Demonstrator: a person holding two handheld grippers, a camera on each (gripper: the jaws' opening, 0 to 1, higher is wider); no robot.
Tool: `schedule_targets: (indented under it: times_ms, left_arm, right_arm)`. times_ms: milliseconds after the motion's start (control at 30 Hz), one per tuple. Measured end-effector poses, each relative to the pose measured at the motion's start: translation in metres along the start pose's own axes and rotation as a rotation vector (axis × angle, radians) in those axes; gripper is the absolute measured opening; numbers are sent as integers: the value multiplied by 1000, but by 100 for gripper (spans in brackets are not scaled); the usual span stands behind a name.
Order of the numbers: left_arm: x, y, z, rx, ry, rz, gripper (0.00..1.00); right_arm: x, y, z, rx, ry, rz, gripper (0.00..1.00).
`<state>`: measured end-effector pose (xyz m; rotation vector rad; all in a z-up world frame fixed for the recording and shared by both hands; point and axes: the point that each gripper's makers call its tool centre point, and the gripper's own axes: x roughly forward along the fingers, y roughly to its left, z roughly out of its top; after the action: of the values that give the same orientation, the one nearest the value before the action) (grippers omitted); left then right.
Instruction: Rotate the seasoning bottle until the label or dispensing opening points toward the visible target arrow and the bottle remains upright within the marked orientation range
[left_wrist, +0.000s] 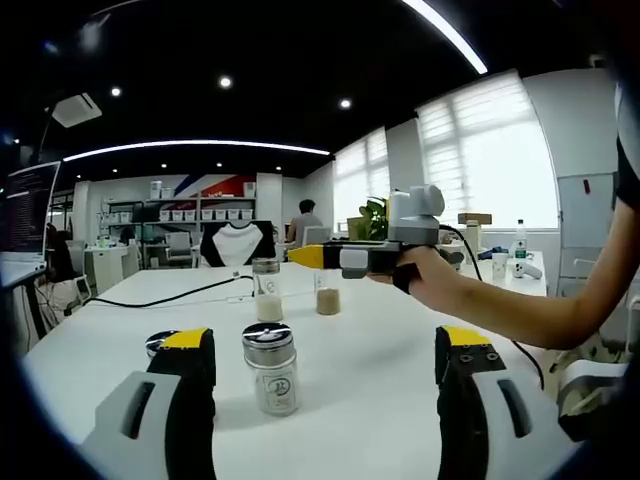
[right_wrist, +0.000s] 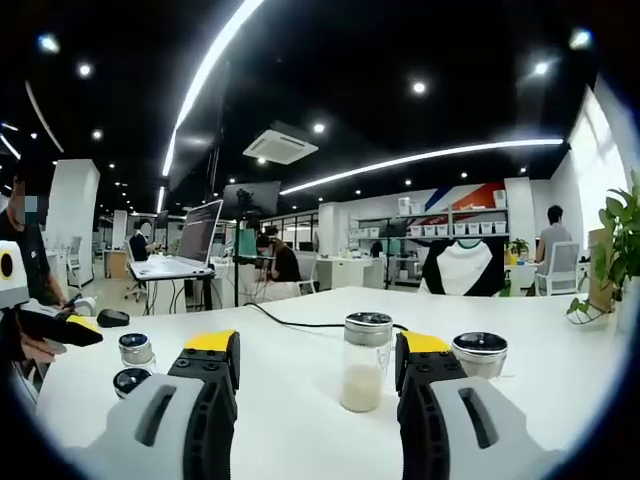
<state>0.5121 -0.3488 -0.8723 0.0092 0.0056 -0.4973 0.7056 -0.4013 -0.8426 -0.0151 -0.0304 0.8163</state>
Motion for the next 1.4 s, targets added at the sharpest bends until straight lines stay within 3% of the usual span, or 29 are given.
schedule_targets:
  times_ms: [700, 900, 1167, 1400]
  left_arm:
    - [-5, 19, -2, -11, 12, 18, 94]
    - [-5, 25, -6, -22, 24, 15, 92]
    - [-12, 28, 5, -21, -6, 38, 92]
    - [-15, 26, 1, -17, 17, 41, 90]
  right_arm:
    - [58, -34, -32, 24, 49, -109, 61]
    - [73, -36, -40, 25, 65, -110, 58]
    - [86, -45, -50, 39, 88, -129, 58]
    - [98, -47, -56, 46, 105, -125, 57]
